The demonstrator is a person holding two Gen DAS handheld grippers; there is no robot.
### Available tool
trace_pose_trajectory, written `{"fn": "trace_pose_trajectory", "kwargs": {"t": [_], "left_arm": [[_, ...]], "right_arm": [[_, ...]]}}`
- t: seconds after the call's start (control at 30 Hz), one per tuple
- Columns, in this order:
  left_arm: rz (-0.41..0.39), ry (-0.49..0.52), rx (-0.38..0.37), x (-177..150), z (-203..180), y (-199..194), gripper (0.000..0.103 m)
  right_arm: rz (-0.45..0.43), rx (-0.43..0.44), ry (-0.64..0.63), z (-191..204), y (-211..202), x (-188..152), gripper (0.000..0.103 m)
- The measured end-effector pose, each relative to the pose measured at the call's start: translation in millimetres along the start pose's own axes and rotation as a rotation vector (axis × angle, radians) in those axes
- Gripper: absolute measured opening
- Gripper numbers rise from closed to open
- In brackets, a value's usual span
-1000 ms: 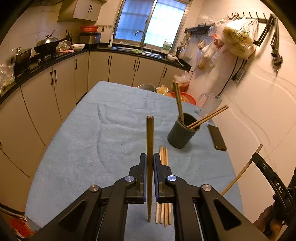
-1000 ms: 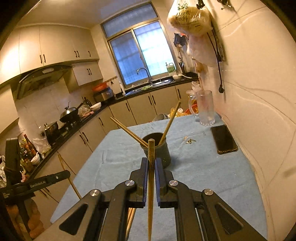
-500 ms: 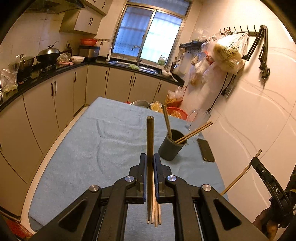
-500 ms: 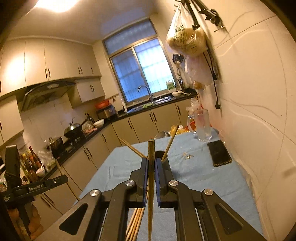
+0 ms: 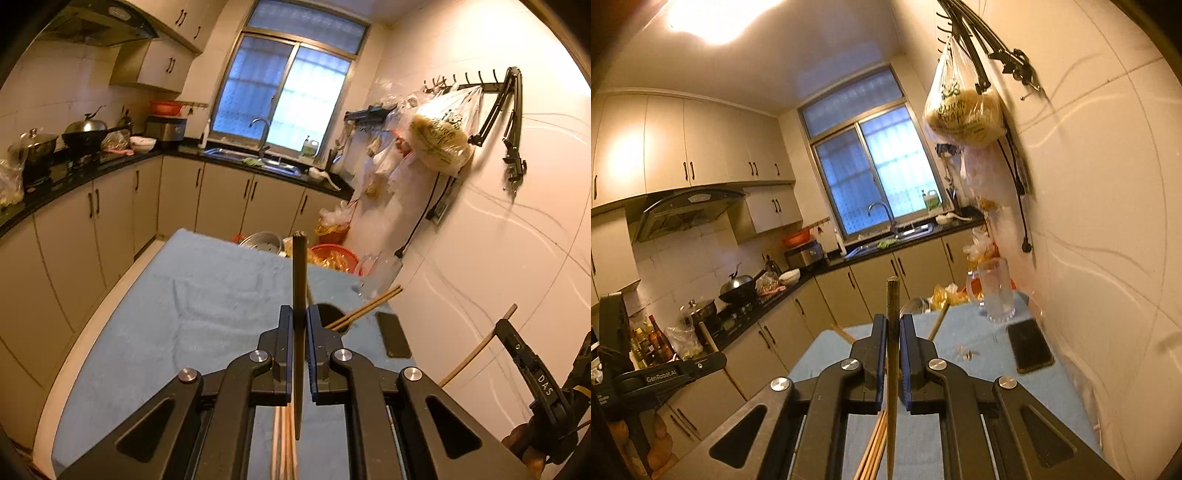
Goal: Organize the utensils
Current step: 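Raise both held chopsticks over the grey cup and open both tools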
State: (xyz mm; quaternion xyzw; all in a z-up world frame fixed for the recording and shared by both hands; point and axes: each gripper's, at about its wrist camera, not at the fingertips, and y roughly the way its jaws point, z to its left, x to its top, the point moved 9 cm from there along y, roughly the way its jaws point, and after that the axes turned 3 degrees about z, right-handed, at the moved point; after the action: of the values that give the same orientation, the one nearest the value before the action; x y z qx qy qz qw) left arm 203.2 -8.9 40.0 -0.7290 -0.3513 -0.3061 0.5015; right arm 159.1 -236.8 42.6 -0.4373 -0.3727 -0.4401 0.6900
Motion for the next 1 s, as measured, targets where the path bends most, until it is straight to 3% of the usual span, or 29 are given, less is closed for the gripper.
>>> {"fn": "trace_pose_trajectory", "kwargs": {"t": [0.6,1.0], "left_arm": [[-0.105,0.012,-0.036,76,-36,77,0.007],[-0.125,-0.031,-0.030,80,-39,134,0.007]], "right_arm": [[-0.125,-0.050,0.016,-16,85,58,0.008],[-0.128,-0.091,0.035,-22,153,60,0.008]]}}
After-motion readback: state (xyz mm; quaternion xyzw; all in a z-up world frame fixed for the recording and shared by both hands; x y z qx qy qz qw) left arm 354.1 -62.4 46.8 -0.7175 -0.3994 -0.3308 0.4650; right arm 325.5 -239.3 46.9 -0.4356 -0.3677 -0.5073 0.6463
